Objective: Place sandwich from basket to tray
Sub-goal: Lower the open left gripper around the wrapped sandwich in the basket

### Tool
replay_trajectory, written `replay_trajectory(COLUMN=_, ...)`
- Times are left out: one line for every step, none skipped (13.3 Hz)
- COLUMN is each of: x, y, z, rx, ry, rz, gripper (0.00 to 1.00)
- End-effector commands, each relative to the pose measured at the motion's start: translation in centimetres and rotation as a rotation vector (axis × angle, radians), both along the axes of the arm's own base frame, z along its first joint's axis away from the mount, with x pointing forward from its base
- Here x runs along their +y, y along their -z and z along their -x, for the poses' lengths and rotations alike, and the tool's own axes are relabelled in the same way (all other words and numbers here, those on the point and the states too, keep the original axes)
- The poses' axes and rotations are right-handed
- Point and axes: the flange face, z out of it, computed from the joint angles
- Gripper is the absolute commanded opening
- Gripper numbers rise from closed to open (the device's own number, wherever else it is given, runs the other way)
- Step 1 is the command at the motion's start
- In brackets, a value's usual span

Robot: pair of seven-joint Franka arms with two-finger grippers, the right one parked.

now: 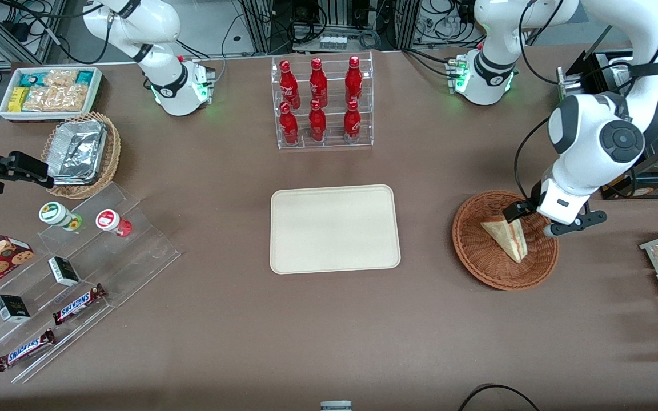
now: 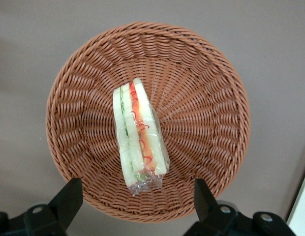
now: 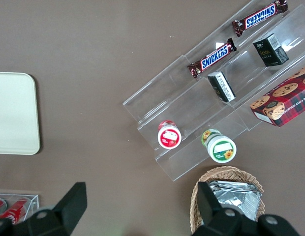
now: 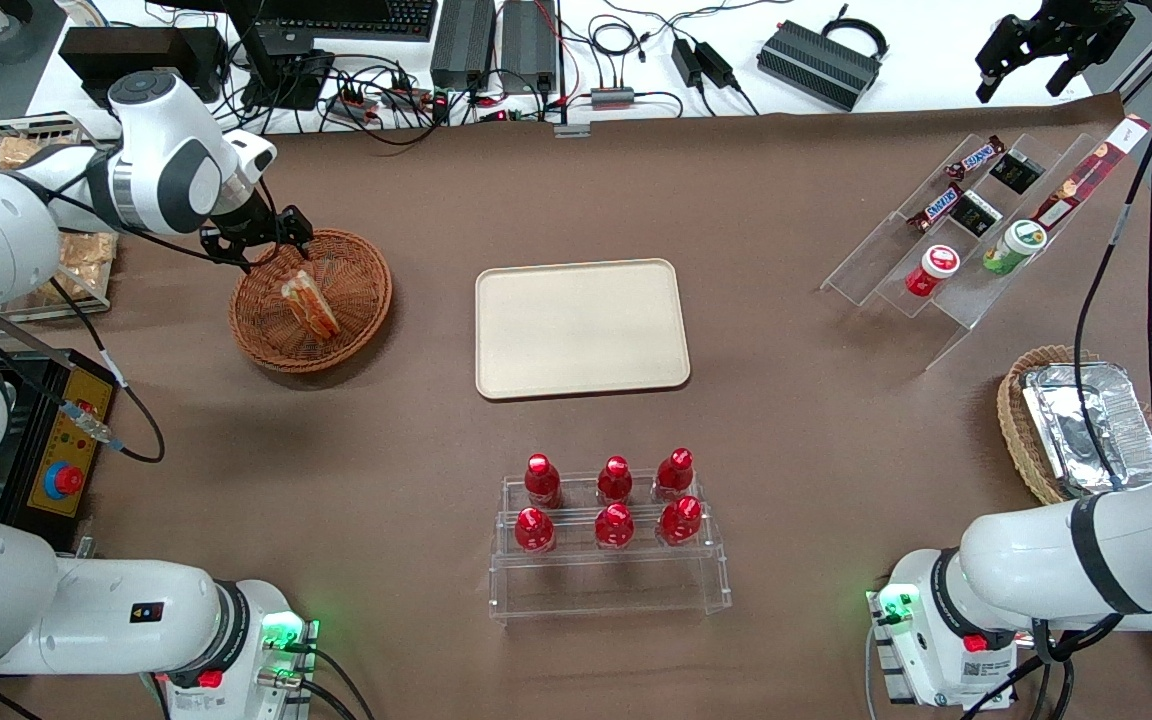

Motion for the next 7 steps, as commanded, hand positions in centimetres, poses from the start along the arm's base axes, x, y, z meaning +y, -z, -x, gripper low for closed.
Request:
replay_trajectory(x=0.1, y=1.5, z=-0.3, rx=-0.016, ry=-0.110, rz=-0.006, gripper=1.00)
replay_trajectory(x=0.0, y=2.1, z=-0.4, rx=-0.014, ry=-0.154, rz=-0.004, gripper=1.00)
replay_trajectory(x=0.0, y=2.3, z=-0.5, rx=-0.017, ry=-0.194, rz=-0.003, gripper=1.00)
replay_trajectory(x=0.0, y=2.8, z=-0.6, rx=-0.013, ry=-0.223, rz=-0.003, gripper=1.00)
replay_trajectory(x=0.0, y=3.1, z=-0.7, rx=-0.016, ry=-0.251, rz=-0.002, gripper=1.00)
replay_trajectory(x=0.0, y=3.9, z=-0.8, rx=-0.011, ry=-0.283, rz=-0.001, gripper=1.00)
replay_trajectory(x=-0.1, y=4.3, z=-0.9, rx=-0.017, ry=-0.311, rz=0.001, gripper=1.00)
